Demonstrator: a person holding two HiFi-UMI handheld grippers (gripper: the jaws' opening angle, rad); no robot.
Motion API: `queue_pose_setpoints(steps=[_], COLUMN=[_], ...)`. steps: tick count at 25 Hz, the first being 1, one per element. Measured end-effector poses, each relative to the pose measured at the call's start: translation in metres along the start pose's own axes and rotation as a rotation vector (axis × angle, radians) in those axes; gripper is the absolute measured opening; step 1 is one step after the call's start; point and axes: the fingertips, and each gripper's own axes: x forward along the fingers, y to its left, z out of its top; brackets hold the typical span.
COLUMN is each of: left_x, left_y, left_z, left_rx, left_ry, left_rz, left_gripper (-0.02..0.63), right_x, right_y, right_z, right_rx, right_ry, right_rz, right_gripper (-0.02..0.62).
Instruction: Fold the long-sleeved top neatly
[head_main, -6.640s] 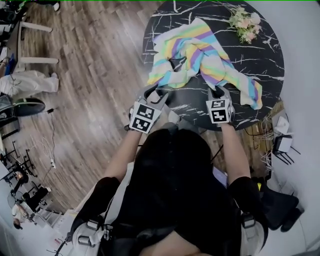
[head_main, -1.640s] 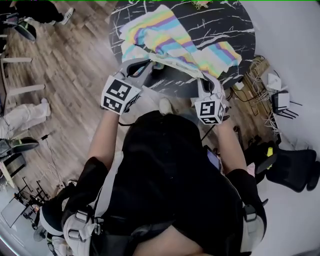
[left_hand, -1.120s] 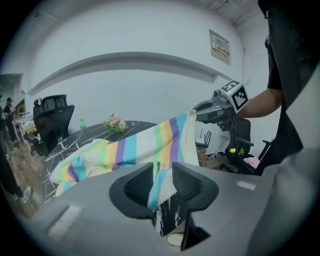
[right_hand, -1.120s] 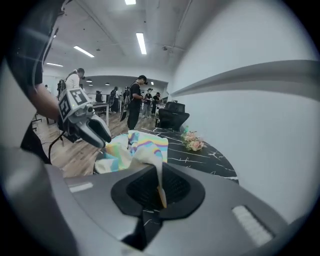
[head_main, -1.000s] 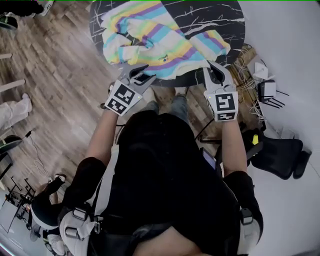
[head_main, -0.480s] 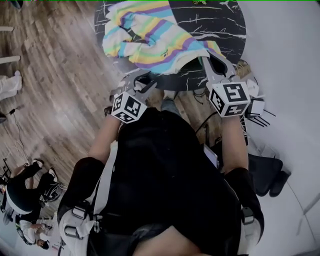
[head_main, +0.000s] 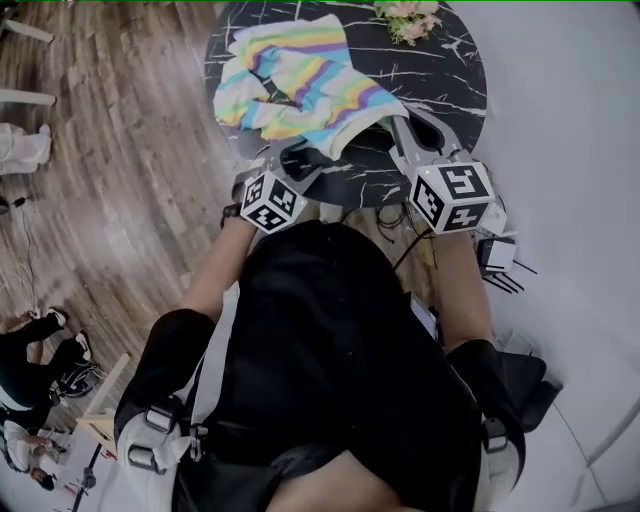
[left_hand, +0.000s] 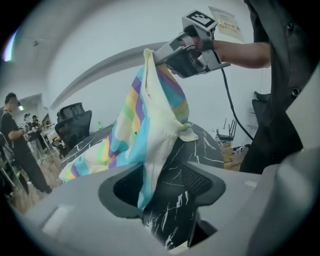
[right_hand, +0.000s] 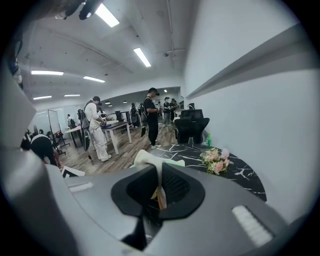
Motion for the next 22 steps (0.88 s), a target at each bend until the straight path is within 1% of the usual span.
queue_pose_setpoints(steps=[3,5,8,11,15,16,17,20,22], left_x=[0.018,0.032,0.048,0.059,0.063,0.062,0.06,0.046,0.03], left_y=[0.009,0.015,0.023,0.033,0.045,0.048,0.05,0.049,0.045], left_z=[-0.001,-0.001,0.002,0.006,0.006,0.006,0.006,0.006,0.006], left_rx=[0.005,-0.011,-0.072,-0.126,-0.169,-0.172,-0.177,-0.205,-0.222], left_ry=[0.041,0.054,0.044,0.034,0.049,0.055,0.057,0.057,0.062], left_rz=[0.03,0.064,0.112,0.127,0.161,0.172,0.179,0.183,0.185], left_gripper=[0.277,0.302,0.302,0.293,0.186,0.15,0.094,0.038,0.031], right_x=[0.004,0.007,0.008,0.009,0.006,0.006,0.005,0.005,0.006], right_y=[-0.008,-0.013,-0.018,-0.027,-0.044,-0.047,-0.05,-0.06,-0.065], right_z=[-0.001,-0.001,0.0,-0.004,-0.015,-0.017,-0.018,-0.022,-0.027], right_rx=[0.075,0.112,0.103,0.071,0.091,0.096,0.095,0.071,0.07], right_ry=[-0.004,-0.001,0.007,0.018,0.037,0.039,0.04,0.045,0.05], right_rz=[0.029,0.05,0.074,0.091,0.116,0.124,0.13,0.136,0.153], right_gripper=[0.017,0.017,0.017,0.017,0.017,0.017,0.017,0.017,0.017])
